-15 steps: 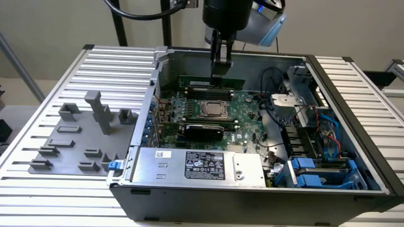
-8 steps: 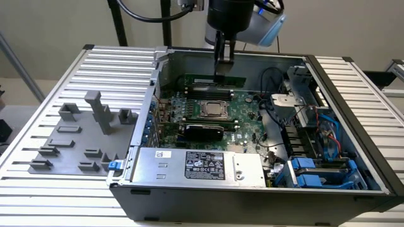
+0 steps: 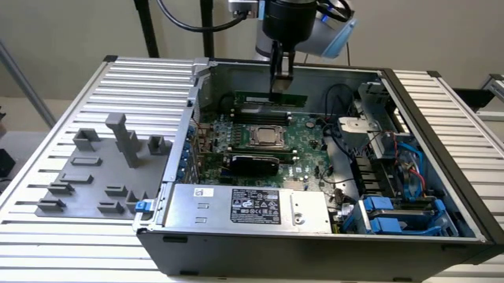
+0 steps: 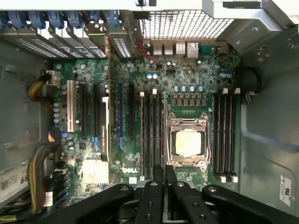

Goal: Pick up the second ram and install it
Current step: 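Insert the second ram into the second slot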

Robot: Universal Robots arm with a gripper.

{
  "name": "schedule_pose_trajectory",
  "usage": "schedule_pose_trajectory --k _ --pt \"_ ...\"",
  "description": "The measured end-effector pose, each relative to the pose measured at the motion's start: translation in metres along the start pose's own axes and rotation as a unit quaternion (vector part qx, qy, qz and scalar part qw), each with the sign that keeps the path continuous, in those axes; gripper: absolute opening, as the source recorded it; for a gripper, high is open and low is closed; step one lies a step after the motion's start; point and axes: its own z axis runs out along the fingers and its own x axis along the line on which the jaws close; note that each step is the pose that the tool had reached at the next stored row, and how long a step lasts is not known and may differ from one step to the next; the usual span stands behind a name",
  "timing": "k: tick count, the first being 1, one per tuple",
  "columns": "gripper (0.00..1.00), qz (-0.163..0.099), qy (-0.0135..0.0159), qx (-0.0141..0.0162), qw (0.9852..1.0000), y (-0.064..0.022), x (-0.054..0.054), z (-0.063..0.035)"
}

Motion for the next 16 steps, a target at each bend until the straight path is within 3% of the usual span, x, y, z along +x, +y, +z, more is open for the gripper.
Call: schedule_pose_trajectory --k 3,16 --pt "0.00 0.000 -0.0002 0.0001 1.0000 -0.0001 -0.0020 0.0038" --pt "0.00 0.000 -0.0002 0.0000 1.0000 -0.0001 -0.0020 0.0038"
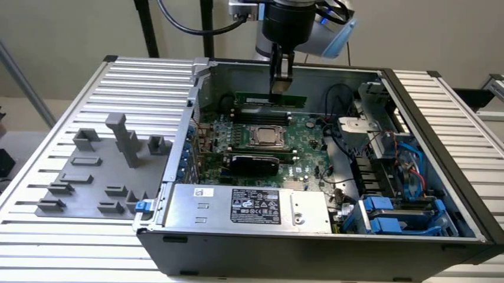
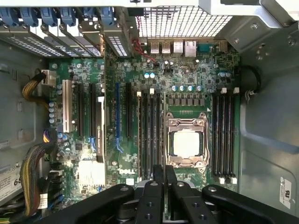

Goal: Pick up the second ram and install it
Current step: 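Insert the second ram into the second slot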

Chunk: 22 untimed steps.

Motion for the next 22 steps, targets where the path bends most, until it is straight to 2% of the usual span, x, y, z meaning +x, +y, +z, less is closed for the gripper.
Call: schedule_pose_trajectory --k 5,22 --pt "0.00 0.000 -0.0001 0.0001 1.0000 -0.0001 0.000 0.0018" --pt "0.00 0.000 0.0000 0.0000 1.0000 0.0003 0.000 0.0327"
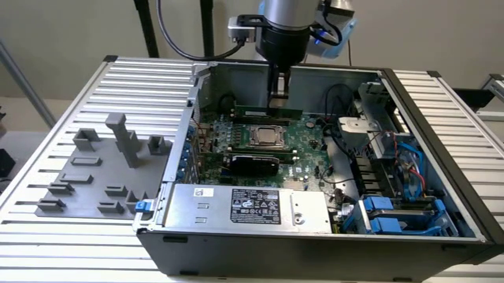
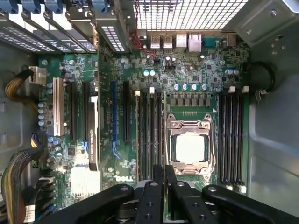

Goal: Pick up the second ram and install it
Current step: 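Insert the second ram into the second slot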

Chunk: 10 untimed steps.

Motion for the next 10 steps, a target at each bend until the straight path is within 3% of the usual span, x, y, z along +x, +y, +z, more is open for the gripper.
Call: schedule_pose_trajectory --k 10 --pt "0.00 0.000 -0.0003 0.0001 1.0000 0.0010 0.005 0.0182"
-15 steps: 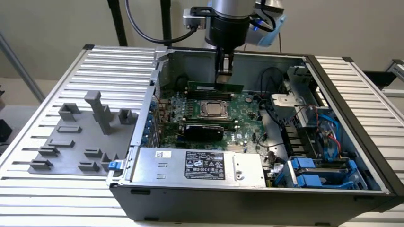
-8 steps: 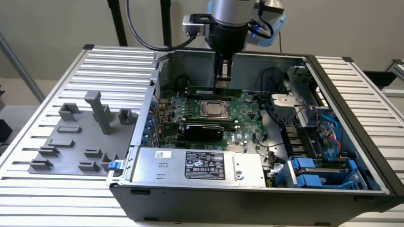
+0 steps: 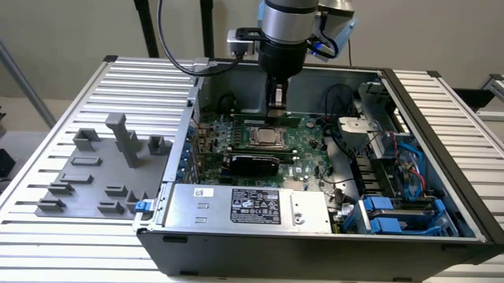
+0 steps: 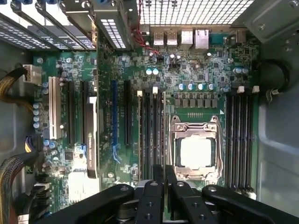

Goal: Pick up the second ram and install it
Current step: 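Insert the second ram into the second slot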

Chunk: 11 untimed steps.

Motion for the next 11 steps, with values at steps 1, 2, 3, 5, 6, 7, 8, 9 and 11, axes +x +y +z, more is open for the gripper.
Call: schedule_pose_trajectory --k 1,2,3,5,6,7,8,9,11 --pt "0.00 0.000 0.0000 0.0000 1.0000 0.0001 0.001 0.0018" --pt "0.00 0.000 0.0001 0.0000 1.0000 0.0001 0.001 0.0035" --pt "0.00 0.000 0.0001 0.0000 1.0000 0.0002 0.002 0.0053" --pt "0.00 0.000 0.0000 0.0000 1.0000 0.0006 0.003 0.0091" --pt "0.00 0.000 0.0000 0.0000 1.0000 0.0010 0.003 0.0109" --pt "0.00 0.000 0.0000 0.0001 1.0000 0.0013 0.003 0.0128" --pt "0.00 0.000 0.0000 0.0001 1.0000 0.0016 0.003 0.0146" --pt "0.00 0.000 0.0000 0.0001 1.0000 0.0020 0.003 0.0164" --pt "0.00 0.001 0.0000 0.0001 1.0000 0.0029 0.003 0.0201"
